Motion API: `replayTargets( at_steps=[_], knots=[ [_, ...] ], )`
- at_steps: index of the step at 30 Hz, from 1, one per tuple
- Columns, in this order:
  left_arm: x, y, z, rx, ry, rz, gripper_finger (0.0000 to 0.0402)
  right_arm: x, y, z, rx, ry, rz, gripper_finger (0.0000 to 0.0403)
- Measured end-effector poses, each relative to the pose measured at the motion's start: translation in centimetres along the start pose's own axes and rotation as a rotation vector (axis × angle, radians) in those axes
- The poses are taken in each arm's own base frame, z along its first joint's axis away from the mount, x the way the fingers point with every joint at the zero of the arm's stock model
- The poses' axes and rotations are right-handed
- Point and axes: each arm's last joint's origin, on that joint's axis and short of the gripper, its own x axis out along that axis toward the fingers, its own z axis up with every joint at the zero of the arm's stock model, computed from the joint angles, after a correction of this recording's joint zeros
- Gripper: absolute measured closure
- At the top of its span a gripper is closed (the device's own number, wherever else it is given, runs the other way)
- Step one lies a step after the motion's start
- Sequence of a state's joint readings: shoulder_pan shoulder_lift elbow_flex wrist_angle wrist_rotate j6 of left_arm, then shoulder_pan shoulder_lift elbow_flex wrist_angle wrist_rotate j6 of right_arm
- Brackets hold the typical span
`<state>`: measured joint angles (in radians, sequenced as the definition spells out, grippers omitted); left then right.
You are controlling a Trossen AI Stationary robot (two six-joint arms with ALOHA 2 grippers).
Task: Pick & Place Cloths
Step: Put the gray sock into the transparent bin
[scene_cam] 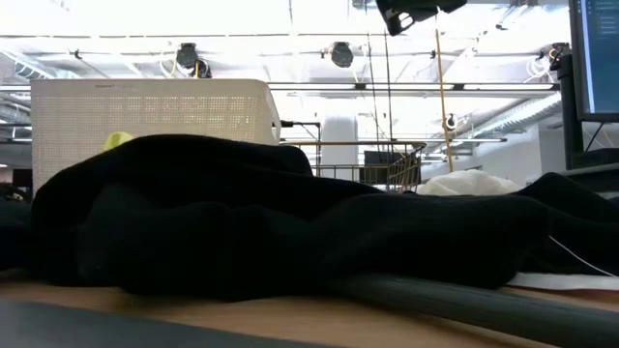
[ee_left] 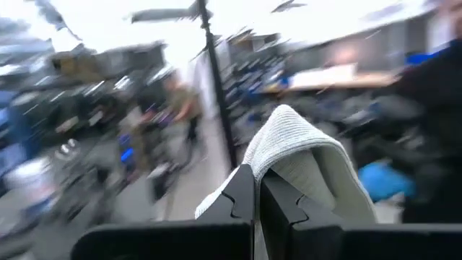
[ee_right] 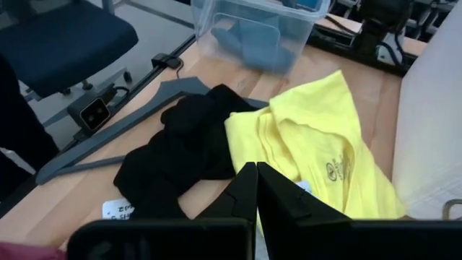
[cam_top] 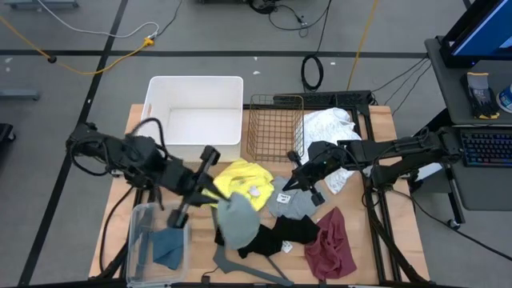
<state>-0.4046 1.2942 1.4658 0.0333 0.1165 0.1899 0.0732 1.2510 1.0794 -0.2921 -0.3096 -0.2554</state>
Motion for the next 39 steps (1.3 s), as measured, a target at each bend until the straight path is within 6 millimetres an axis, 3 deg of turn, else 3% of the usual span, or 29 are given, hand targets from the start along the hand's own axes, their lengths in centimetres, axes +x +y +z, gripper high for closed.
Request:
replayTargets(
  at_steps=[11,19,23,32,39],
  knots=[
    [-0.4,-1.0,1.4,0.076,-0.212,-0.423,0.0401,0.0,-0.3,0.3,-0.003,-0.018,-0.061,0.0403],
    [-0.4,-1.1,1.5,0.023,-0.210,-0.455,0.0401,-0.1,-0.4,0.2,-0.001,-0.018,-0.064,0.0403],
    [-0.3,-1.0,1.4,-0.105,-0.165,-0.390,0.0401,-0.1,-0.4,0.2,0.000,-0.018,-0.063,0.0403],
    [0.0,-0.3,-0.2,-0.619,0.031,-0.066,0.0401,-0.1,-0.4,0.2,-0.001,-0.018,-0.063,0.0403],
    [-1.0,-0.9,-1.2,-0.904,0.194,0.114,0.0401,-0.1,-0.4,0.2,-0.007,-0.017,-0.063,0.0403]
  ],
)
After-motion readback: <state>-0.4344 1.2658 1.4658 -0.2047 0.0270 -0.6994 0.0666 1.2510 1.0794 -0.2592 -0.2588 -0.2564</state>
